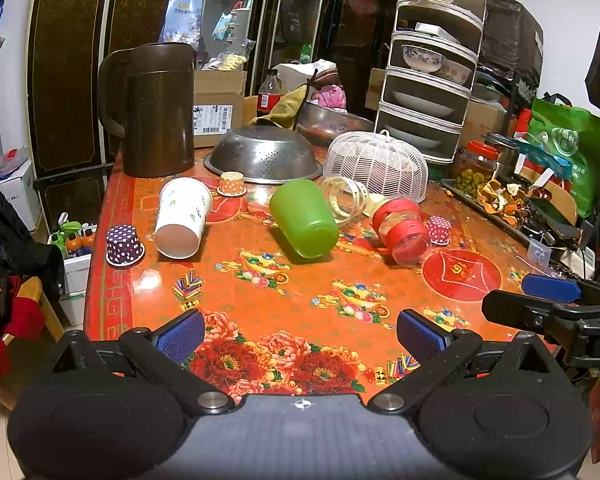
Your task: Flip cup upright
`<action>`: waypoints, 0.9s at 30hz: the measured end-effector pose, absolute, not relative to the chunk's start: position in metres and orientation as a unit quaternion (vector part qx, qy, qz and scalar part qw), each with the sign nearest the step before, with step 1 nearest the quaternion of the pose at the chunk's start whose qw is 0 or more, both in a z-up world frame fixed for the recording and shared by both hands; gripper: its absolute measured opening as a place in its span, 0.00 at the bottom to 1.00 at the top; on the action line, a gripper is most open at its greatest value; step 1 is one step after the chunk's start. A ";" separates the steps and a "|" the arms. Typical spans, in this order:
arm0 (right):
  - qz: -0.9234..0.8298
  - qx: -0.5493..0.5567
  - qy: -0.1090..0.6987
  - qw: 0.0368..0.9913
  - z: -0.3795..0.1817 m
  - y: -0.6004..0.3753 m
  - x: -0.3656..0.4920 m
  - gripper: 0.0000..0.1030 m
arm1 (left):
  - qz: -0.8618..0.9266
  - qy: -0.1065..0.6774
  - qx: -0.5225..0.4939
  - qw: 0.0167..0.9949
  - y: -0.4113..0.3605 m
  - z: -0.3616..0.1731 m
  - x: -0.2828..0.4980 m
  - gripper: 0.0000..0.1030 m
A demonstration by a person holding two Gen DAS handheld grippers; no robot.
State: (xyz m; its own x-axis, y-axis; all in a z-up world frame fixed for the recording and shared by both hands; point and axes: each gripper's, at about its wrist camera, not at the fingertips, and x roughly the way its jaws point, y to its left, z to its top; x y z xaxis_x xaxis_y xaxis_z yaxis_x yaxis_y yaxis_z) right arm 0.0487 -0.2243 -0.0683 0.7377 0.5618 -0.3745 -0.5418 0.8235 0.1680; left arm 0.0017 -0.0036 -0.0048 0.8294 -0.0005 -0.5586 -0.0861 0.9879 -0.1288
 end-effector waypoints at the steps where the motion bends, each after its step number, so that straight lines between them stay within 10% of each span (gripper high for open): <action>1: 0.296 0.024 0.209 0.932 -0.068 -0.224 0.049 0.99 | 0.022 0.291 -0.074 0.954 -0.004 -0.005 0.002 1.00; 27: 0.297 0.027 0.214 0.930 -0.069 -0.226 0.050 0.99 | 0.023 0.296 -0.075 0.952 -0.005 -0.007 0.004 1.00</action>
State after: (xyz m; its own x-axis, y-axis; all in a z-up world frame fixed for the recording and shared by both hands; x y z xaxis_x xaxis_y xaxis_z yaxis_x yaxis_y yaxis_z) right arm 0.0496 -0.2261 -0.0695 0.7322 0.5634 -0.3826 -0.5405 0.8225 0.1768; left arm 0.0044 -0.0049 -0.0074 0.8242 -0.0011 -0.5664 -0.0871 0.9879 -0.1287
